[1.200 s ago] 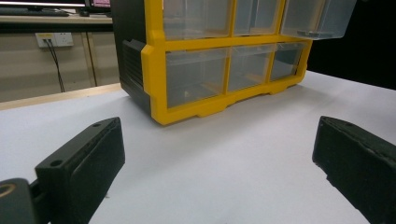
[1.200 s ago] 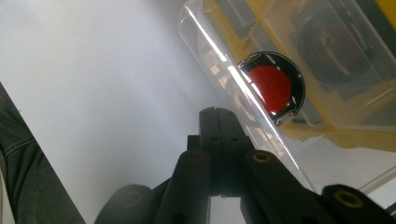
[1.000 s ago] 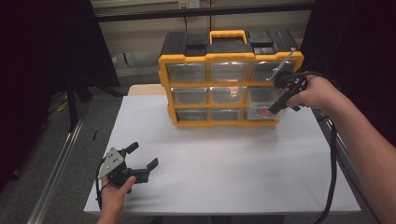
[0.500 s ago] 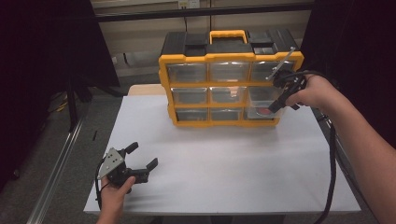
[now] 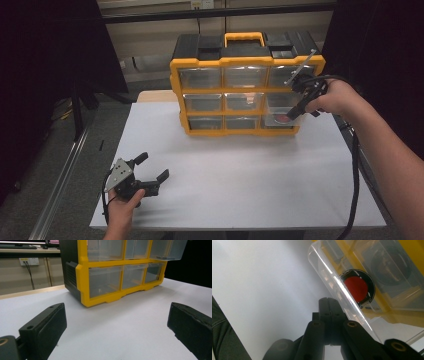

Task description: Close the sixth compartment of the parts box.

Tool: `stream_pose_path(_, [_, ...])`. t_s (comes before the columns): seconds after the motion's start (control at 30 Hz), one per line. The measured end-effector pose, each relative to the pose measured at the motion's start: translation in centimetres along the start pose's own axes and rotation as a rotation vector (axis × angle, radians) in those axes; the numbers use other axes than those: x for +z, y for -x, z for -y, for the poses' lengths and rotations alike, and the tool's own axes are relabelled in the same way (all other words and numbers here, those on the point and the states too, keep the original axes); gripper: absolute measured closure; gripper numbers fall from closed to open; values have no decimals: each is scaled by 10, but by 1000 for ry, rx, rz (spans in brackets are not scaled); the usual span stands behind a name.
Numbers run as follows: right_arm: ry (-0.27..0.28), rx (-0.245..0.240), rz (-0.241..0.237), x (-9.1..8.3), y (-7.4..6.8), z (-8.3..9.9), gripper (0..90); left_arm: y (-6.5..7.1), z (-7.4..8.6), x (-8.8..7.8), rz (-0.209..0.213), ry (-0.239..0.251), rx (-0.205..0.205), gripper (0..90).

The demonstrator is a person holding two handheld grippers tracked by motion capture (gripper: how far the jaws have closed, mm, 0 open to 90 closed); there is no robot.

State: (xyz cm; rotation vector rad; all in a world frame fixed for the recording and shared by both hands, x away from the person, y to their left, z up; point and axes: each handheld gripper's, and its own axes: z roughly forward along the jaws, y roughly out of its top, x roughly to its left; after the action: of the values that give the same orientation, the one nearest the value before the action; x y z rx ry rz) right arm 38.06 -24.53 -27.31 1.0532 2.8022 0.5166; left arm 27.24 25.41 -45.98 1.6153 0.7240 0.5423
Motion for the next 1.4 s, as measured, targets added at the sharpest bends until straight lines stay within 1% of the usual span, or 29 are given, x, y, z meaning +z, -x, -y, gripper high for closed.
stream_pose_path(0.1, [4,1,-4,0,1,0,900,0,0,0,-1,2,0,26])
stream_pose_path(0.17, [6,-3,7,0,2,0,900,0,0,0,-1,2,-1,26])
stream_pose_path(0.3, [-2,-13,9,1,3,-1,900,0,0,0,0,2,1,26])
stream_pose_path(0.37, [-3,-1,13,0,3,-1,900,-1,0,0,-1,0,2,26])
stream_pose_path(0.4, [0,-3,14,0,4,-2,900,-1,0,0,-1,0,2,26])
stream_pose_path(0.43, [3,-4,14,0,4,-2,900,0,0,0,-5,9,-7,26])
stream_pose_path(0.5, [11,-10,12,-1,6,-2,900,0,0,0,-2,8,-8,26])
stream_pose_path(0.53, [13,-7,16,-1,6,-2,900,0,0,0,-2,0,2,26])
stream_pose_path(0.6, [5,-4,15,-1,6,-2,900,0,0,0,-1,0,1,26])
stream_pose_path(0.63, [7,4,17,0,6,-3,900,0,0,0,-1,2,1,26])
stream_pose_path(0.73, [3,-9,22,0,7,-3,900,0,0,0,-1,-1,3,26])
stream_pose_path(0.87, [9,0,29,0,7,-4,900,0,0,0,0,-1,2,26])
stream_pose_path(0.9, [6,-13,30,0,8,-4,900,0,0,0,-1,-2,2,26])
stream_pose_path(1.03, [4,-5,29,0,8,-5,900,0,0,0,0,1,1,26])
stream_pose_path(1.07, [6,-7,30,0,8,-5,900,0,0,0,-1,8,-9,26])
stream_pose_path(1.17, [3,-3,31,0,8,-5,900,0,0,0,1,3,-1,26])
stream_pose_path(1.37, [6,-9,38,1,8,-7,900,0,0,0,0,0,1,26])
stream_pose_path(1.4, [6,-21,39,1,8,-7,900,0,0,0,0,-1,1,26])
